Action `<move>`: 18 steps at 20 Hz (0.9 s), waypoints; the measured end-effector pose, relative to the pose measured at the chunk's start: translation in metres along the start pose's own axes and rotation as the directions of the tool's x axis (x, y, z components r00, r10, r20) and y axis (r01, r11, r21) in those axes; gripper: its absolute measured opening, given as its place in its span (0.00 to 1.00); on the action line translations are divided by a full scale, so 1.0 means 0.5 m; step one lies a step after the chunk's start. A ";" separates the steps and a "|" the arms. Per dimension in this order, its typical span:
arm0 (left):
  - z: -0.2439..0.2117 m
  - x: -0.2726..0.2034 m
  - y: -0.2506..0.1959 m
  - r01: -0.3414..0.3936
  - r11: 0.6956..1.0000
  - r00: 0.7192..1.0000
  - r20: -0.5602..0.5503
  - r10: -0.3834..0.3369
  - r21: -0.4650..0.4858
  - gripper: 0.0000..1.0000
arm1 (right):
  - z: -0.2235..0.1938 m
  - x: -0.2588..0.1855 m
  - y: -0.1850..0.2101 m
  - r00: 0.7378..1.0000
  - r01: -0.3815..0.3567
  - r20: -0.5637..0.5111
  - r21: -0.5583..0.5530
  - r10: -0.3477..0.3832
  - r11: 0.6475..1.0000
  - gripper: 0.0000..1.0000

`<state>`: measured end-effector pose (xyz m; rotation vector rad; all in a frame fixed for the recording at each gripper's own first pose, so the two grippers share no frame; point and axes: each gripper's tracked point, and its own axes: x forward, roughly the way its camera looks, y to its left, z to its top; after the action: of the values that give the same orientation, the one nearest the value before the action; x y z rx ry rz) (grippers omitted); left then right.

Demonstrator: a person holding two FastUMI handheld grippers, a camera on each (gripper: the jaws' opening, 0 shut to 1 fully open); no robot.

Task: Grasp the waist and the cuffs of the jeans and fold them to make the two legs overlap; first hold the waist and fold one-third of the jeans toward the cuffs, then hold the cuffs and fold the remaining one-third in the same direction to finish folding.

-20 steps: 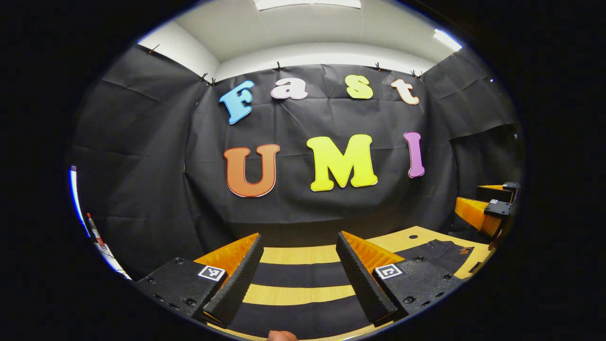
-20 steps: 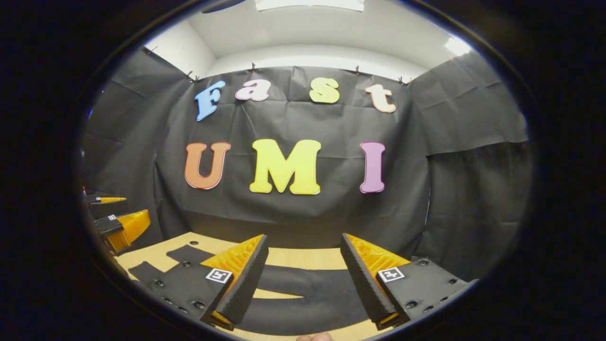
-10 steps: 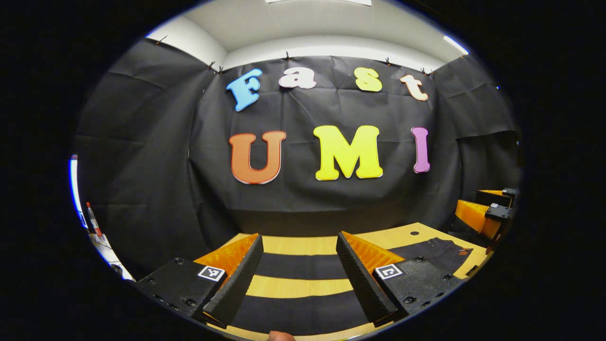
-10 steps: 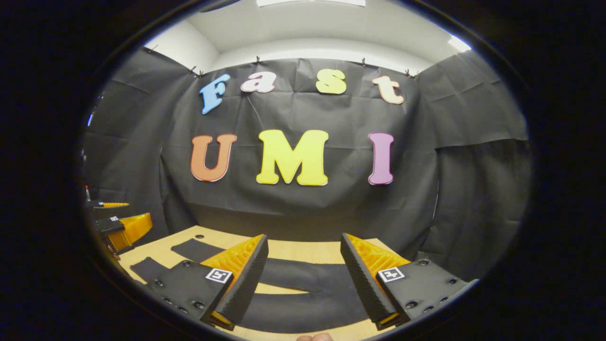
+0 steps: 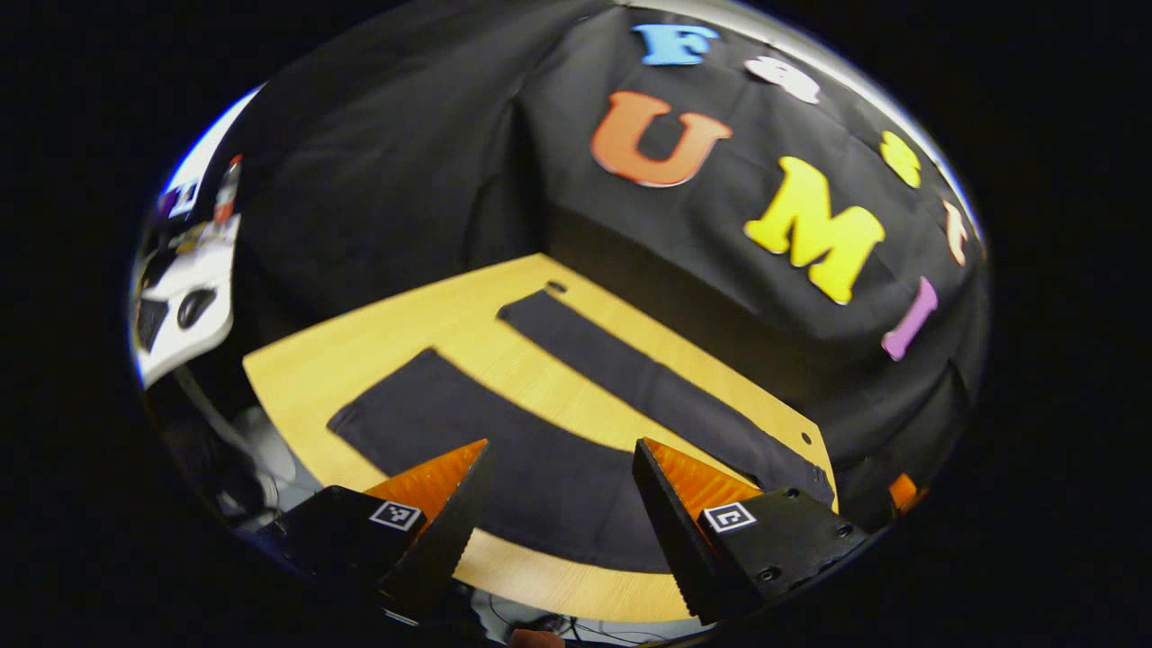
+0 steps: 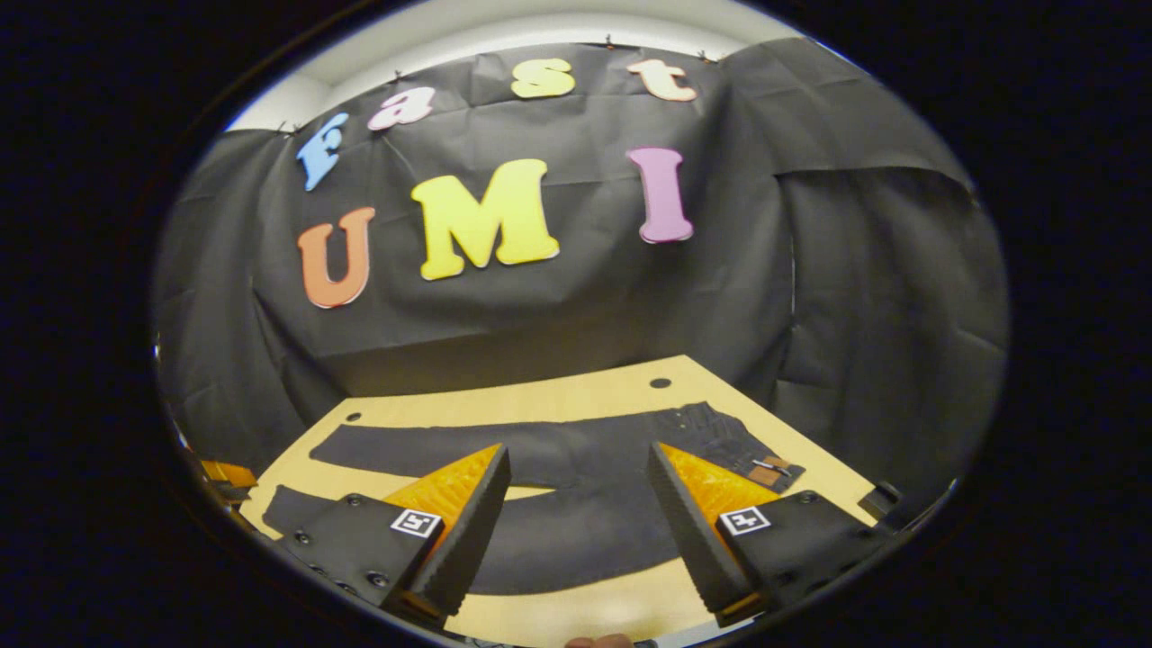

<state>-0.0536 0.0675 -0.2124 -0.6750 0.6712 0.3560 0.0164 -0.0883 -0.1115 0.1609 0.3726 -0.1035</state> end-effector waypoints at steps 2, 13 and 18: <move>-0.044 0.000 0.069 -0.085 0.984 0.991 -0.118 0.067 -0.157 0.98 | -0.015 0.008 -0.042 0.999 0.046 -0.029 0.001 -0.046 0.999 0.98; -0.043 0.075 0.170 -0.200 0.858 0.954 -0.293 0.060 -0.474 0.96 | -0.033 0.013 -0.054 0.992 0.115 -0.052 -0.071 -0.118 0.991 0.98; -0.017 0.113 0.165 -0.160 0.827 0.961 -0.276 0.007 -0.539 0.94 | -0.032 0.013 -0.055 0.988 0.146 -0.040 -0.063 -0.149 0.987 1.00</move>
<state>-0.0574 0.1274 -0.2931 -1.2747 0.8615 0.5623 0.0132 -0.1131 -0.1323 0.0762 0.4320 -0.2351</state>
